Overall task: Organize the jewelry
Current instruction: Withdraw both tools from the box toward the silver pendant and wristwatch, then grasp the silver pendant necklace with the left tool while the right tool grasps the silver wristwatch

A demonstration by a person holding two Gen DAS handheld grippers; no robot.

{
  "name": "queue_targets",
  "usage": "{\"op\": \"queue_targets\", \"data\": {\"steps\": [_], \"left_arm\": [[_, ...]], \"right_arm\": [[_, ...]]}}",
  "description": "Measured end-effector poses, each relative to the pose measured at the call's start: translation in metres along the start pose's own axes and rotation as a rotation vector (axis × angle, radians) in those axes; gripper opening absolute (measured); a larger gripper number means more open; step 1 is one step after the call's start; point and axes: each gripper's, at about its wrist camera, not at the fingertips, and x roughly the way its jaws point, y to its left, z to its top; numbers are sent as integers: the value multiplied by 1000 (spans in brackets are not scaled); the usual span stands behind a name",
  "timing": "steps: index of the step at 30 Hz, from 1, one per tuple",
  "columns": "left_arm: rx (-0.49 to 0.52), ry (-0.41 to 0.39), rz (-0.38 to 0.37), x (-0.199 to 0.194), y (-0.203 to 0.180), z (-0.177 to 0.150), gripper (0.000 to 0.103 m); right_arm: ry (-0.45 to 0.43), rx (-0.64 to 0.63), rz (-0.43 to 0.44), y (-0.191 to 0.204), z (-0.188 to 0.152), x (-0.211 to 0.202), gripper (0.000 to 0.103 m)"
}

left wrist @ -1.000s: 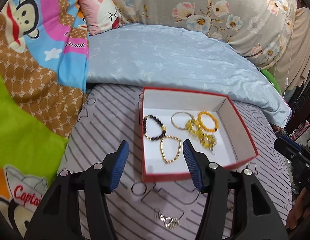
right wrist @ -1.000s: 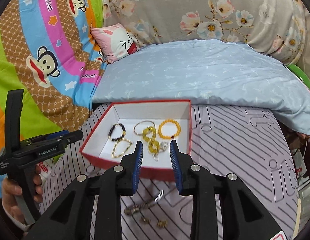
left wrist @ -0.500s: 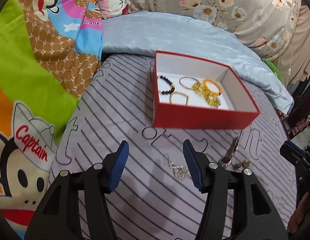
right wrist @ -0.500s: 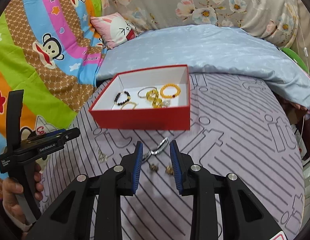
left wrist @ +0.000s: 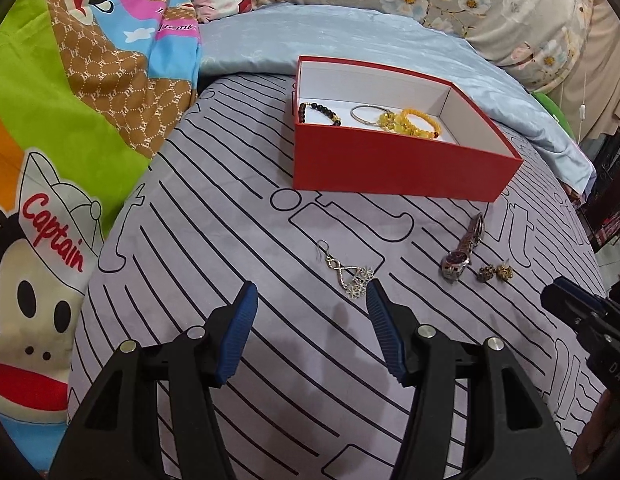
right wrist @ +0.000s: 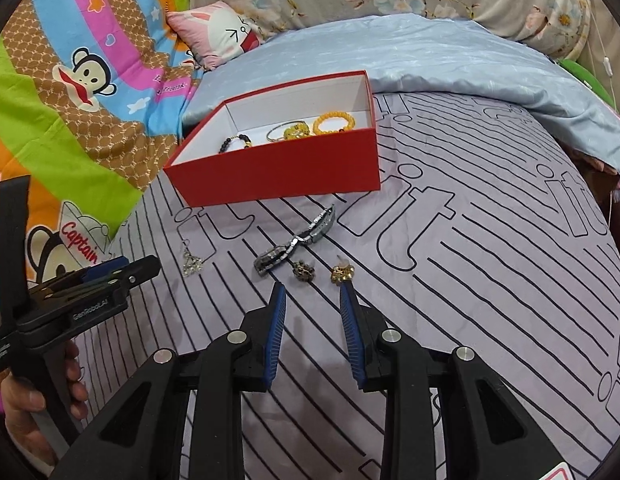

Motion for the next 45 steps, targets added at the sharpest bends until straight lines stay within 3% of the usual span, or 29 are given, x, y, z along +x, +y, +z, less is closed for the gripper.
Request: {"op": "queue_targets", "data": {"steps": [21,29,32,37,39,40,41,45], "left_arm": [[-7,55,-66,25,-8,-6,54],[8,35,-69,37,-15,0,53],[34,26,-52,39,-20,0,45],[56,20,-63,41,-24,1,23],[50,21,-73,41,-22,1,20],[47,22,-80,41,-21,2,16],[41,26,-91,41,-20,2,5],[17,39,-130,41,-15,4,4]], "right_arm": [[21,12,29,3,3,20,28],[27,20,33,1,5,22,28],[28,23,33,0,6,23,28],[39,33,48,-2,8,29,28],[37,32,48,-1,10,30,28],[36,31,51,-1,11,30,29],[34,30,55,0,13,31,29],[29,20,78,8,20,31,29]]}}
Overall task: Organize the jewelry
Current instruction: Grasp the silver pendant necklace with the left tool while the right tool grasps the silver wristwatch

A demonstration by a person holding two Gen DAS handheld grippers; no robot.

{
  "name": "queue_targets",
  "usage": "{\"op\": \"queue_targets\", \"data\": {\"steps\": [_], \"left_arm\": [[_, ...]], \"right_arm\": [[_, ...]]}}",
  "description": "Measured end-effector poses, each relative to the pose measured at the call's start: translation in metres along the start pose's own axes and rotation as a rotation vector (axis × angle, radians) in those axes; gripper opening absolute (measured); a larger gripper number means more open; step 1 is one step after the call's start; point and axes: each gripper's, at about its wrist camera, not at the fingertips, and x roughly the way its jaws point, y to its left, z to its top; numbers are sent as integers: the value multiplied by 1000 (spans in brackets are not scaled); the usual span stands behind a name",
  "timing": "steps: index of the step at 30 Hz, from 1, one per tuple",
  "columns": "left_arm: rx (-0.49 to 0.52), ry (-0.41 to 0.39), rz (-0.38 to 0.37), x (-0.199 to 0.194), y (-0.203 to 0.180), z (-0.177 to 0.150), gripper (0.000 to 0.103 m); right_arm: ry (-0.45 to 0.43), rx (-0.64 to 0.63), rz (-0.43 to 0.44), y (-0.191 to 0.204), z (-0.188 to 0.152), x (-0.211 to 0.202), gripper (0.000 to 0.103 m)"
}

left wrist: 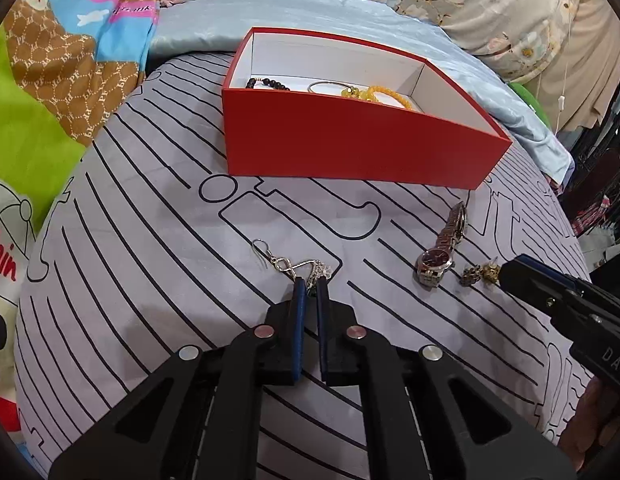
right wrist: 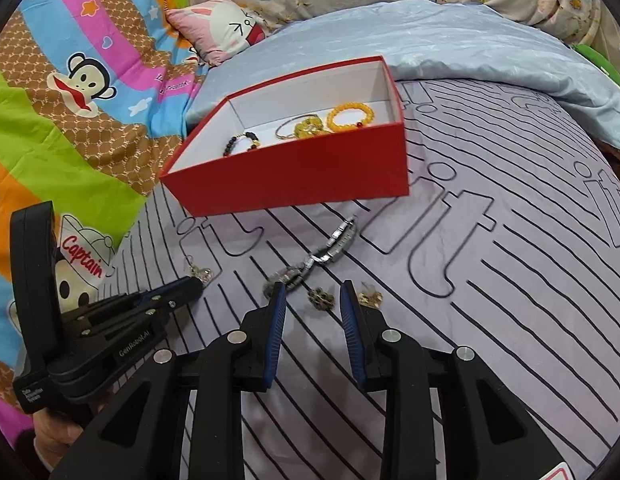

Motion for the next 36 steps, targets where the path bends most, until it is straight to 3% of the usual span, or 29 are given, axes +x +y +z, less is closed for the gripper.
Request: {"op": "queue_targets", "data": {"steps": [8,22,25,32,36], "left_arm": [[-9,-7,-23,-9,4,-3,4],[-25,-24,-36,-21,12,1,4],[-27,-22,-36,-20,12,1,4],[-33,-19,-36,-19,14,2,4],[-35,-13,-40,-17,13,1,4]], "right_arm": [[44,-14,71,21,0,20,29],[73,21,61,14,6,47,28],[70,31,70,12,6,50,21],[73,77,102,9,15,60,20],[79,90,110,8,18,65,10]]}}
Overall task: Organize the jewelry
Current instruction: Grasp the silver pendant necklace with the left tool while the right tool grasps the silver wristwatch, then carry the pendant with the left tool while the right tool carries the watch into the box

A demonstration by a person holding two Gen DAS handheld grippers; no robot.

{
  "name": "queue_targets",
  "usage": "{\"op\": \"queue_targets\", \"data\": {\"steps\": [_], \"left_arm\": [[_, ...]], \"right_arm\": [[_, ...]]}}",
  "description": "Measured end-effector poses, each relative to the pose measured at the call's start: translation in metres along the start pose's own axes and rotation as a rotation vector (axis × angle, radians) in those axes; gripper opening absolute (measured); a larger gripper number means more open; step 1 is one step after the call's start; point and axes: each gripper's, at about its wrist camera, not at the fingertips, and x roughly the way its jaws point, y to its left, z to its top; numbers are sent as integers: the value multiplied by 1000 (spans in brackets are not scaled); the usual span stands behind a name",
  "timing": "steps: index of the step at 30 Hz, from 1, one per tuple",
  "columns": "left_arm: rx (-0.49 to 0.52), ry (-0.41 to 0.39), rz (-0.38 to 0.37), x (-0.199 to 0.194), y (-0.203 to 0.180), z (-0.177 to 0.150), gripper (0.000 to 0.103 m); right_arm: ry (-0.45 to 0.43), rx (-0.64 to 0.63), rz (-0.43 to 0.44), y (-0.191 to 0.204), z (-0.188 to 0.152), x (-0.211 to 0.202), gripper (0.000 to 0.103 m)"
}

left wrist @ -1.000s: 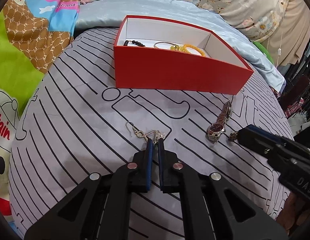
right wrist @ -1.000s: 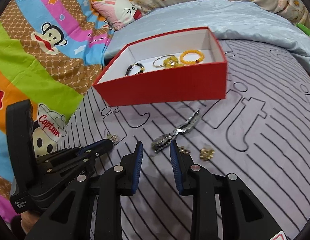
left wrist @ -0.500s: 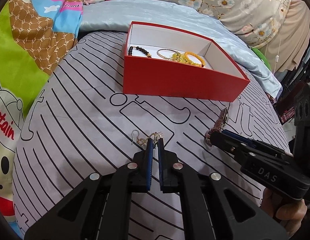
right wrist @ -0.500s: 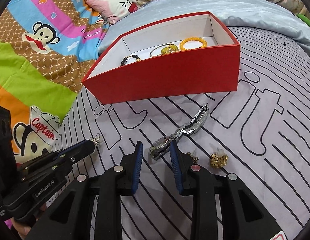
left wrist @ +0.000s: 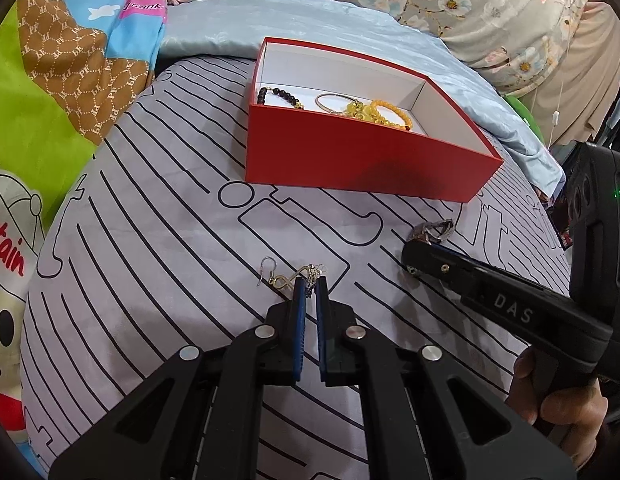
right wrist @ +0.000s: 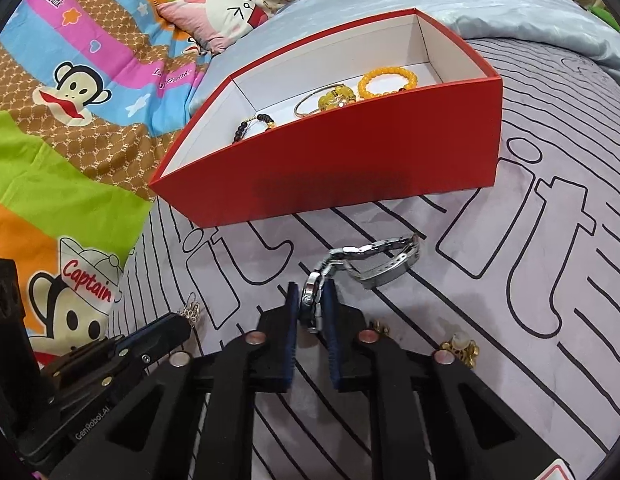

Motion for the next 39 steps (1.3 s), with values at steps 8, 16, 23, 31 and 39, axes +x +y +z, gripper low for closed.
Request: {"op": "queue_targets", "data": {"steps": [8,16,23,31,39], "left_arm": [[-4,-11,-8,-5,1,2,4],[-1,-53,-26,-28,-5,9,4],[23,-106,-49,-55,-15,27,4],[63,-180,-64,-74,-33,67,4],[95,-236,-51,-67,-45,116,4]], "right_arm": [[-35,-11,9,2,-3,-20,10],[-111,-27,39,11,-1,-65,10],[-182,-46,64,15,8,-106,10],[-245,-96,54,21,39,-133,10],[-286,-138,26,24,84,-132,10]]}}
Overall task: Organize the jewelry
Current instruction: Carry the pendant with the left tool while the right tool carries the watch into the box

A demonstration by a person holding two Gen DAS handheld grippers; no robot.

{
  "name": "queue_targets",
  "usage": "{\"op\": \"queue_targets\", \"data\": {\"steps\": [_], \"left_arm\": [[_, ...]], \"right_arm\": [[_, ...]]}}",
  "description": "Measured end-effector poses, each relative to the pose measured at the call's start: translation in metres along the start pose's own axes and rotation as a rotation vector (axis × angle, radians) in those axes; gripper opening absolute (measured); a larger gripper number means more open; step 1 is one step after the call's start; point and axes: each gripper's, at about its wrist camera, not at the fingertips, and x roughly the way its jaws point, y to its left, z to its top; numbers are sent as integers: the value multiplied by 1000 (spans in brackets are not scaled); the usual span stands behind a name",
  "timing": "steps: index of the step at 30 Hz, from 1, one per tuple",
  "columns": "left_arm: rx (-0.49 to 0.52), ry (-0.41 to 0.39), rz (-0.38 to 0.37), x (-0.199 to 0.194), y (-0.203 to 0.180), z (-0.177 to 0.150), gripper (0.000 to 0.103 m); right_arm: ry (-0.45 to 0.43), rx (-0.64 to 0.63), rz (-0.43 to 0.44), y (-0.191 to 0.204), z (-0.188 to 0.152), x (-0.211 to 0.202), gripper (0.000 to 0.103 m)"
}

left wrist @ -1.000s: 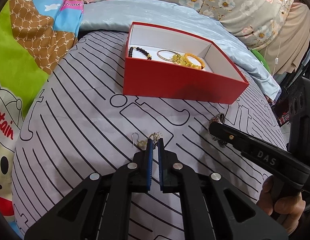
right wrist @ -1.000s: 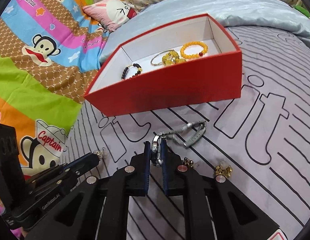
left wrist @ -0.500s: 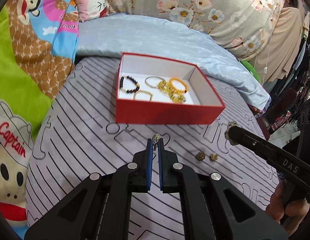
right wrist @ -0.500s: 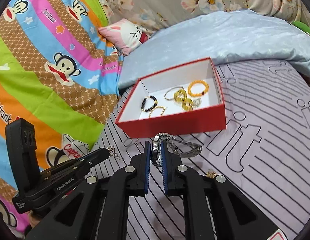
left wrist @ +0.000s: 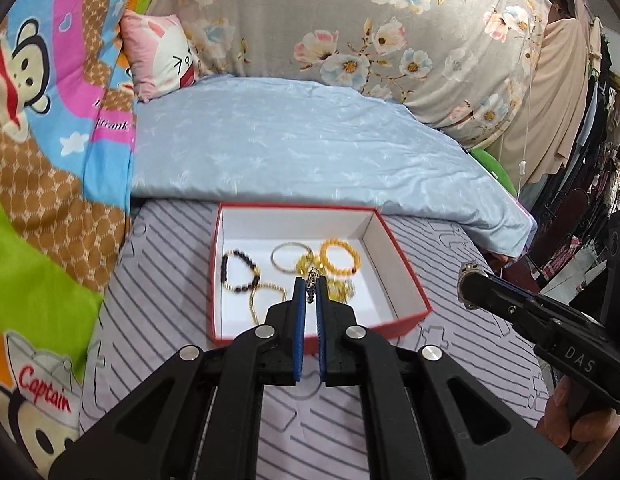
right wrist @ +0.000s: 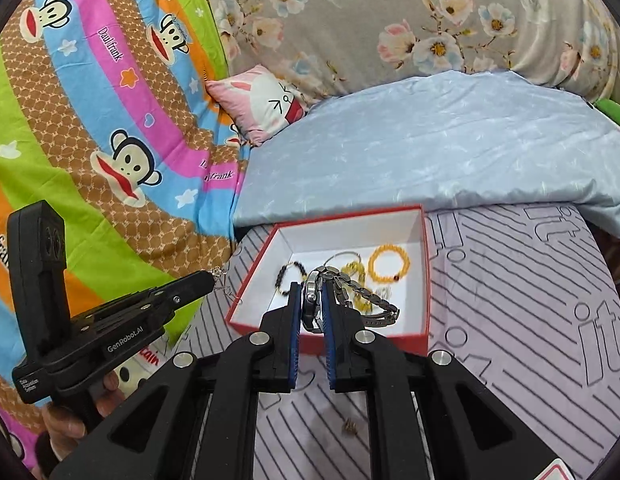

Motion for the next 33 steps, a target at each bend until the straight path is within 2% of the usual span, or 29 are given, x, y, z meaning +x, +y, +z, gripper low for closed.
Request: {"op": "queue_targets", "data": {"steps": [5,10,22,29,33], "left_arm": [[9,-2,3,27,-2,24,4],[-2,30,-6,64,0,35,4],[-34,109,0,122,12,31,4],[-36,131,6,135,14,26,4],[-36,129,20,138,14,24,5]], "right_arm": [[9,11,2,-10,16,23,10],[63,47,10,-27,21,59,10],[143,87,-10,-50,9,111,10],[162,91,-30,-54,3,122,11],[159,87,-43,-56,0,123,15]]}}
